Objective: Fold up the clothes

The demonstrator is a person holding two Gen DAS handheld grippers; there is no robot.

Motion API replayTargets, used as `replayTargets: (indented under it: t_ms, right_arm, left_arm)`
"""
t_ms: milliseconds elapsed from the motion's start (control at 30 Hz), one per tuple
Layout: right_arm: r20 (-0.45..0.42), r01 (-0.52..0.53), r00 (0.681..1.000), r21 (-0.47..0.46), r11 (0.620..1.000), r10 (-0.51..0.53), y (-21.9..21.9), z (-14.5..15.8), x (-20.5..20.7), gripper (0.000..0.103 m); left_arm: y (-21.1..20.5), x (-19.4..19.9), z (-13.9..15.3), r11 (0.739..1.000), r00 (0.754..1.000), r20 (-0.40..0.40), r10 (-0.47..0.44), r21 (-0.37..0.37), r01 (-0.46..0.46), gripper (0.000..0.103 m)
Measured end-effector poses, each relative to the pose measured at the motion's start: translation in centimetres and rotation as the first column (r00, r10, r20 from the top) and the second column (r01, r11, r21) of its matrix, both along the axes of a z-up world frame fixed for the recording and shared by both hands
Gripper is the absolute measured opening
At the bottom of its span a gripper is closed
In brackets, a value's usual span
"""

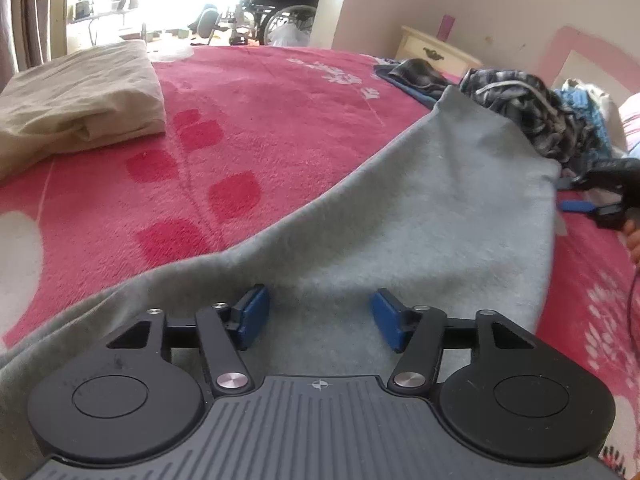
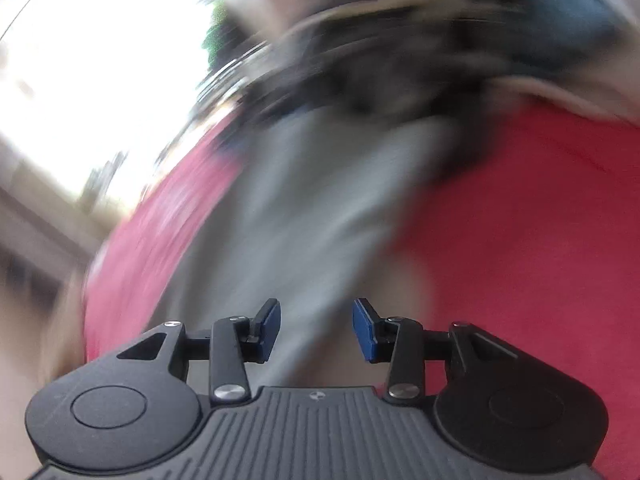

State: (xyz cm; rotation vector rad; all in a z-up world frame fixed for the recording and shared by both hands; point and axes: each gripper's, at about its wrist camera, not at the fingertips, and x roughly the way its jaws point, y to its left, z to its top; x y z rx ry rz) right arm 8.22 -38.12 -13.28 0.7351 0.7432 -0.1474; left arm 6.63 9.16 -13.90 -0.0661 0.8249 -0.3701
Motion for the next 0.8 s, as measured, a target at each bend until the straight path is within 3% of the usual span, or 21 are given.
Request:
replayTargets:
  t_ms: [100,233,333,400,600,700,800]
  right_arm:
    - [0.037,0.137,0.989,0.136,0.981,-0.143,-4.7,-2.0,0.6,0.051]
    - [0.059,0.238,0.963,0.263,0.935,-0.262,-7.7,-3.9,1.9,0.05]
    - [0.075,0.262,0.953,0.287,0.921,-0.295,-8.3,-4.1,3.0,0.034]
    - [0.065,0.254,0.958,0.245,0.936,-0.278,-8.0,-3.9,3.8,0.019]
    - [0.151,0.132,0.98,-0.005,0.991,-0.13,-3.2,-0.8,4.4,0.013]
    - [0.189,0.065,0.981,-0.147,0.987,-0.037,-0.4,1.0,4.6,0.013]
    - [0.213,0.004,0.975,-0.287,0.958,0.06,2.3,2.7,4.9,0.013]
  left_arm:
    - [-1.0,-0.2,0.1,0.999,1.0,0.0,0.027,0.041,-0.027,0.065]
    - [-2.1,-0.6,0.1,0.994,0.997,0.007,0.074,0.076,-0.074,0.067]
    - [-2.1,-0.7,0.1,0.993,0.996,0.004,0.093,0.071,-0.093,0.067]
    - [-2.1,-0.7,0.2,0.993,0.995,0.003,0.098,0.069,-0.098,0.067]
    - [-2.2,-0.7,0.2,0.992,0.994,-0.001,0.111,0.062,-0.111,0.067]
    - [-2.1,-0.7,0.2,0.992,0.993,-0.002,0.114,0.058,-0.114,0.067]
    - [-2.1,-0.7,0.2,0.992,0.993,-0.002,0.115,0.053,-0.115,0.067]
